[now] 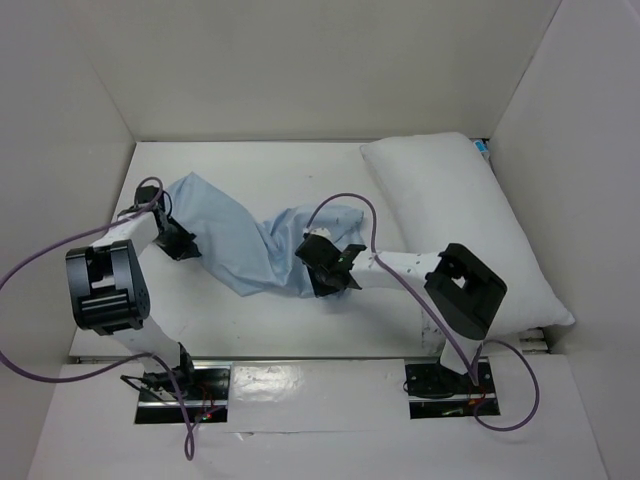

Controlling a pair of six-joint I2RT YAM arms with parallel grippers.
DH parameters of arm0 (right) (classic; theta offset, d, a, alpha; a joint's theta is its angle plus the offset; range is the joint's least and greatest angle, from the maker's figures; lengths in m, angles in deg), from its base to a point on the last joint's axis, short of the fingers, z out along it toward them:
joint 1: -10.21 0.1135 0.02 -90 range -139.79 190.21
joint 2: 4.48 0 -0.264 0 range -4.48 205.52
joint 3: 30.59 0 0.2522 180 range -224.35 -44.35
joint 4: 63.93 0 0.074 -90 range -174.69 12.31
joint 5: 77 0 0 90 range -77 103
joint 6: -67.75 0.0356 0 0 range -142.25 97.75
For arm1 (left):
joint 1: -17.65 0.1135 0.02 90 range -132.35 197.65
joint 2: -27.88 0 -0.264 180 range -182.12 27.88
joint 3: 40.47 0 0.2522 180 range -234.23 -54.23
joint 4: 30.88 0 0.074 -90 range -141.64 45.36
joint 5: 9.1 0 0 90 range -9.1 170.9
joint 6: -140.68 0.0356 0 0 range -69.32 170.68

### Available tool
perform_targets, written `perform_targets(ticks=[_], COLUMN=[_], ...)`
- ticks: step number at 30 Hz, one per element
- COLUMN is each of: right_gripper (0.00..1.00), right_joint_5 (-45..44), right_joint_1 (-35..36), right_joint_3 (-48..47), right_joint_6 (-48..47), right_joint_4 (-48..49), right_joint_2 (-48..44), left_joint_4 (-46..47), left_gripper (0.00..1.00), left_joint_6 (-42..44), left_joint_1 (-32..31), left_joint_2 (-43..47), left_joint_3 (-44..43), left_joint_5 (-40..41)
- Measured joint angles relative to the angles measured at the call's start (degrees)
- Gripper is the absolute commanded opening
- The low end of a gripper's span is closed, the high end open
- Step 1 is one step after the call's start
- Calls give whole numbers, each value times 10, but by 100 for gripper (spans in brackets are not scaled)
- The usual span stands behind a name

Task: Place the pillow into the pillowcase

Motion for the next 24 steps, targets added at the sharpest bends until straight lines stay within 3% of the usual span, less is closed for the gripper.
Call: perform_targets(ticks=[2,5,6,7,9,14,21,22,24], right_gripper=[0,0,0,0,0,0,0,0,0], right_joint_5=[-9,-25,-31,-35,-43,-57,-68,-69,-72], right_joint_1=[0,0,0,0,0,-5,-23,-26,-32], right_joint_3=[0,0,0,0,0,0,0,0,0], right_joint_6=[6,7,7,7,7,7,6,6,5], right_joint_4=[0,0,0,-1,-3,-8,-25,-28,-33], right_joint_2=[2,2,2,0,-8,-50,-68,-70,-77], left_joint_4=[-1,-3,-1,3,4,19,37,38,38], left_gripper=[8,39,57,83,88,79,37,23,12], left_joint_6=[-2,-1,0,1,-1,-4,-19,-20,-19], left_joint_1=[0,0,0,0,0,-2,-4,-4,-4], left_joint_2=[-11,-10,-7,-2,9,2,-39,-39,-39], left_joint_3=[-5,-5,-4,0,5,6,3,1,-5], left_joint_5=[-1,1,3,4,6,8,12,14,15])
